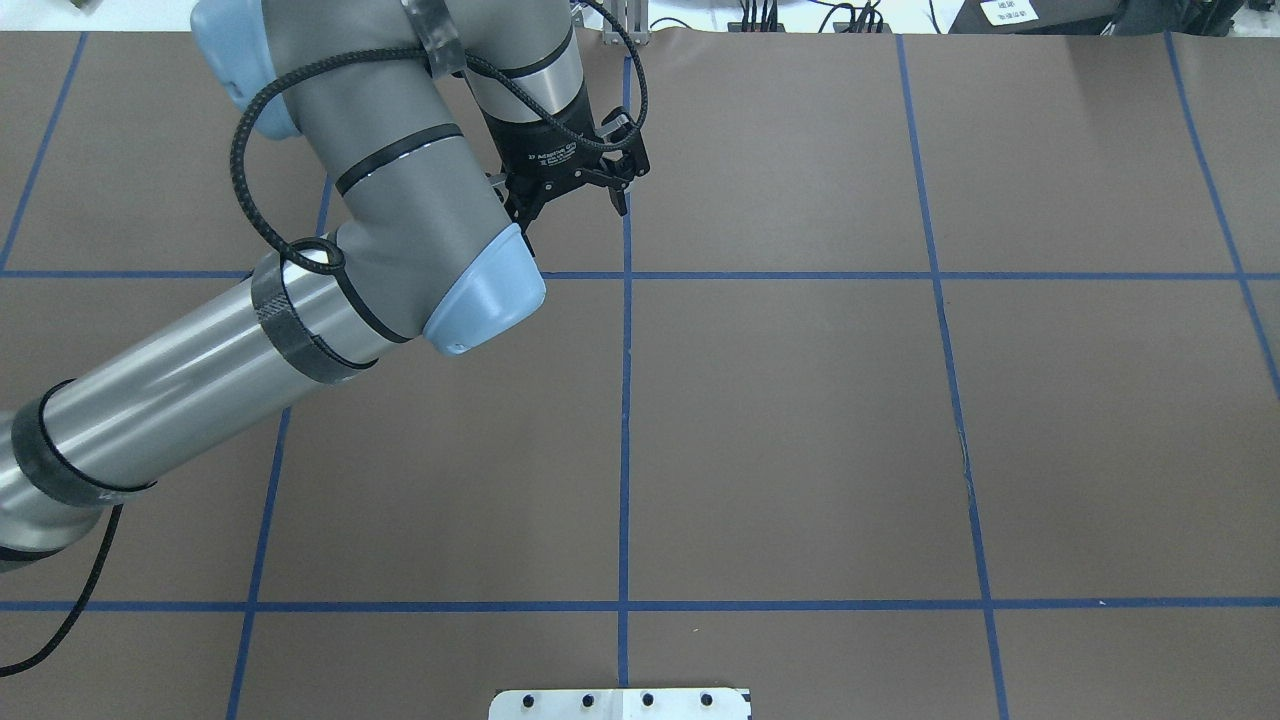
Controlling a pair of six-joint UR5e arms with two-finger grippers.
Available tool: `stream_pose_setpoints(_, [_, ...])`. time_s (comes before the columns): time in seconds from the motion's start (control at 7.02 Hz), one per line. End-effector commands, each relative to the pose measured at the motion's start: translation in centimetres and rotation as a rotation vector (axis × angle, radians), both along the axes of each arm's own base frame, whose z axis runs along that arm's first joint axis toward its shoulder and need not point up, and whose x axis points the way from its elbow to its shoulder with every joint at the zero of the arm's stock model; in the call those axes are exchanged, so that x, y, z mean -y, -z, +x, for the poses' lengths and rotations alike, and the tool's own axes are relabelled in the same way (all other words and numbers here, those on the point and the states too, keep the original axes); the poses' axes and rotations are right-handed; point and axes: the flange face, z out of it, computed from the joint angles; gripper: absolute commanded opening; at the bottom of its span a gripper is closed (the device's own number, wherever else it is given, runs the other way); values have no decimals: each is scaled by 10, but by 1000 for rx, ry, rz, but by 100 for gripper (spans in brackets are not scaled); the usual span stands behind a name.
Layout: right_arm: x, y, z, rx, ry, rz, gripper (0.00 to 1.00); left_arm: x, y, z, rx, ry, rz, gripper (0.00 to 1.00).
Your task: Left arm hands cup to right arm to dump lemon
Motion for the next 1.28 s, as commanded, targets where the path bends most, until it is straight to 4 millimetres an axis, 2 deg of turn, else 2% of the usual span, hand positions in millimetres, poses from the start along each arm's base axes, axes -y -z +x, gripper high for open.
stream_pose_setpoints(0.0, [15,-1,2,118,-12,-70,0,1,0,0,2,2,2,100])
stream_pose_setpoints(0.43, [29,6,4,296,-28,-133,0,0,4,-1,1,6,10,100])
stream_pose_setpoints(1.14, [31,8,7,506,-60,-235,0,3,4,-3,10,20,19,100])
